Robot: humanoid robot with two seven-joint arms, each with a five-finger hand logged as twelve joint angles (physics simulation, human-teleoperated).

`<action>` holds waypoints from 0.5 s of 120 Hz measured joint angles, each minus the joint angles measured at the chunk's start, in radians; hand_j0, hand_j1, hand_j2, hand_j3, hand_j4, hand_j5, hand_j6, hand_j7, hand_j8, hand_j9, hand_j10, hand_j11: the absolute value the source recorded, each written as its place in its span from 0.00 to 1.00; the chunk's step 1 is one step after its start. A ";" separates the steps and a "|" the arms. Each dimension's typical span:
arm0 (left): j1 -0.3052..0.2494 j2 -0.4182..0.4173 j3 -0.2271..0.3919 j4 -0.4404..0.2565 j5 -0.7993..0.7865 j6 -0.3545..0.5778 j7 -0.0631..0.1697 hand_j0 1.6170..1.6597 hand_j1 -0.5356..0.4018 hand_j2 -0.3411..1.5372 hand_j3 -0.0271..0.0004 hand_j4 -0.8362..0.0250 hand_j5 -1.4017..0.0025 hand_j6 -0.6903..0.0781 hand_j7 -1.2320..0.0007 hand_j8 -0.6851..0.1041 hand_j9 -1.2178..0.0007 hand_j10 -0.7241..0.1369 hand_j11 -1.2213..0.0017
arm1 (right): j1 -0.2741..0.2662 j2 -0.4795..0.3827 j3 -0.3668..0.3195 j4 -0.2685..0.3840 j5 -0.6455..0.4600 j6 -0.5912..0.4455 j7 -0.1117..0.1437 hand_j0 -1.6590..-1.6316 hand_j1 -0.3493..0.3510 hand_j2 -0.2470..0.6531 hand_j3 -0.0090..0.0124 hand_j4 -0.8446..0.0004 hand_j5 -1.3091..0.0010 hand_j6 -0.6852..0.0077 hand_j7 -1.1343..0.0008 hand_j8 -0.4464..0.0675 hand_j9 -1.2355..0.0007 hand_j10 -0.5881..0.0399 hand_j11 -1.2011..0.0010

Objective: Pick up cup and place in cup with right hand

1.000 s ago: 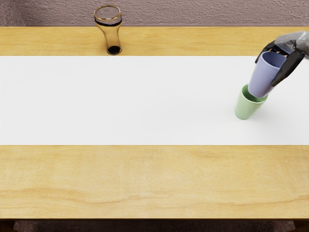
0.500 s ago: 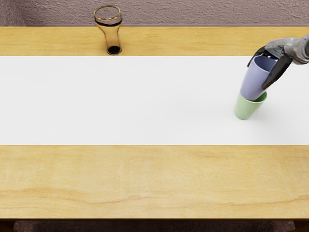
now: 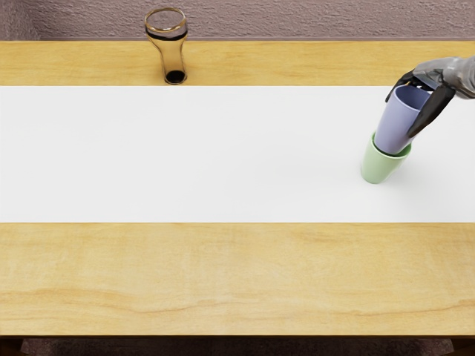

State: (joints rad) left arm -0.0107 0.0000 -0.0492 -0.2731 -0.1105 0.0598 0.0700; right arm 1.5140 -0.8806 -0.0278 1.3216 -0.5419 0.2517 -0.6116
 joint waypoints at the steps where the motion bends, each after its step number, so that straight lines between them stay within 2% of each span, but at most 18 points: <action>1: 0.001 0.000 0.000 0.000 0.000 0.000 0.000 0.96 0.94 0.18 0.98 0.97 0.99 0.89 1.00 0.86 1.00 0.84 0.99 | 0.000 0.000 0.000 0.000 0.000 0.000 0.000 0.43 0.73 0.30 0.45 0.64 0.32 0.76 0.29 0.64 0.29 0.48 0.27; 21: 0.000 0.000 0.000 0.000 0.000 0.000 0.000 0.96 0.94 0.18 0.98 0.97 0.99 0.89 1.00 0.86 1.00 0.84 0.99 | -0.003 0.003 0.000 -0.004 -0.012 -0.003 0.000 0.44 0.71 0.27 0.44 0.64 0.32 0.76 0.30 0.65 0.30 0.49 0.28; 31: 0.000 0.000 0.000 0.000 0.000 0.000 0.000 0.96 0.94 0.18 0.98 0.97 0.99 0.89 1.00 0.86 1.00 0.84 0.99 | -0.006 0.002 0.000 -0.008 -0.023 -0.007 0.000 0.31 0.51 0.26 0.42 0.73 0.52 0.80 0.50 0.67 0.50 0.60 0.49; 39: 0.000 0.000 0.000 0.000 0.000 0.000 0.000 0.96 0.94 0.18 0.98 0.97 0.99 0.89 1.00 0.86 1.00 0.84 0.99 | -0.009 0.001 0.000 -0.010 -0.027 -0.007 0.001 0.23 0.38 0.26 0.42 0.79 0.65 0.84 0.63 0.71 0.63 0.68 0.62; 49: 0.000 0.000 0.000 0.000 0.000 0.000 0.000 0.96 0.94 0.18 0.98 0.97 0.99 0.89 1.00 0.86 1.00 0.84 0.99 | -0.016 0.000 0.006 -0.018 -0.027 -0.006 0.001 0.17 0.27 0.27 0.42 0.85 0.76 0.87 0.74 0.74 0.74 0.75 0.74; 56: 0.000 0.000 0.000 0.000 0.000 0.000 0.000 0.96 0.94 0.18 0.98 0.97 0.99 0.89 1.00 0.86 1.00 0.84 0.99 | -0.019 -0.005 0.016 -0.052 -0.024 0.006 0.001 0.13 0.22 0.27 0.42 0.87 0.81 0.89 0.80 0.75 0.80 0.78 0.79; 60: 0.000 0.000 0.000 0.000 0.000 0.000 0.000 0.96 0.94 0.18 0.98 0.97 0.99 0.89 1.00 0.86 1.00 0.84 0.99 | -0.022 -0.011 0.041 -0.083 -0.014 0.046 0.001 0.12 0.19 0.27 0.42 0.89 0.83 0.89 0.82 0.76 0.82 0.80 0.82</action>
State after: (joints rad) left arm -0.0107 0.0000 -0.0492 -0.2731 -0.1105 0.0598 0.0701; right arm 1.4917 -0.8914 0.0130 1.2385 -0.5557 0.2981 -0.6109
